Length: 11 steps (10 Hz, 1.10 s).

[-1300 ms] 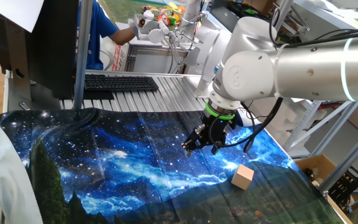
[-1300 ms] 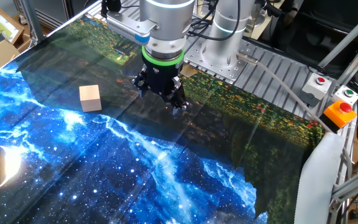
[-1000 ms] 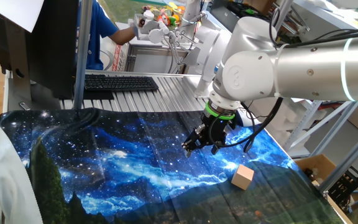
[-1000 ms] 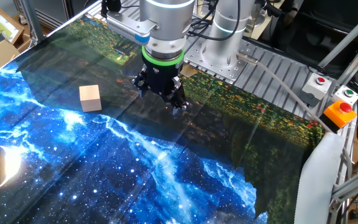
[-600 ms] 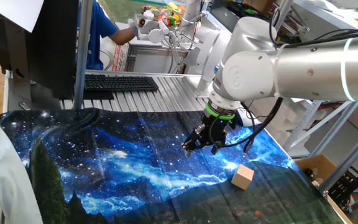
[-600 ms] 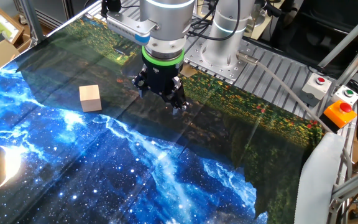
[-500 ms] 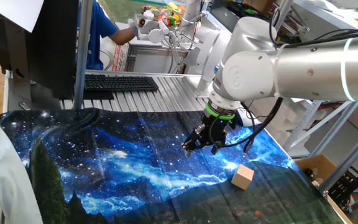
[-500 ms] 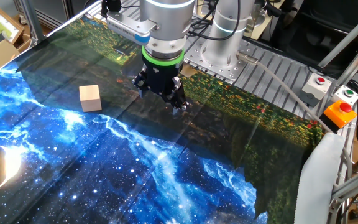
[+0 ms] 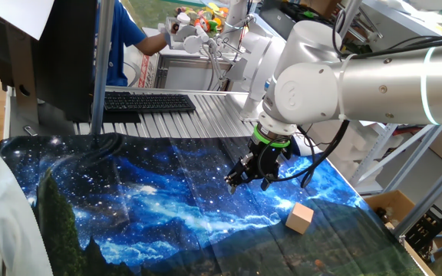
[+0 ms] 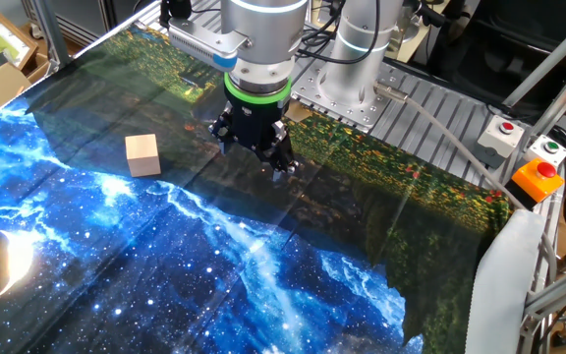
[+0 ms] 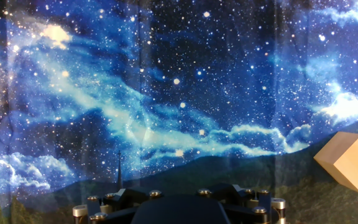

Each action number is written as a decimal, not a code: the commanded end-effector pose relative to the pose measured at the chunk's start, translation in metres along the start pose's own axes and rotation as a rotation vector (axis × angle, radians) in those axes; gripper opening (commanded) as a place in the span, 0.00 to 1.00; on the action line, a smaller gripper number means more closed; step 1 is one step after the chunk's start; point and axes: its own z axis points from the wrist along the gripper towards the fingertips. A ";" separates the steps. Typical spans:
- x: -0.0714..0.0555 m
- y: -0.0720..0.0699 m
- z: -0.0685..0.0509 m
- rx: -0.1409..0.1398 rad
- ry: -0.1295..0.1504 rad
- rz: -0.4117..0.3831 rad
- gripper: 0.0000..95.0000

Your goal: Pick up the small block on the left and move it to the right

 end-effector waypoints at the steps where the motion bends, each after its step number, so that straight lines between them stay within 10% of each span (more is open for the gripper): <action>1: 0.000 0.000 0.000 0.000 0.001 0.000 1.00; 2: 0.000 0.000 0.000 0.024 -0.095 0.225 0.00; 11: 0.000 0.000 0.000 0.025 -0.094 0.224 0.00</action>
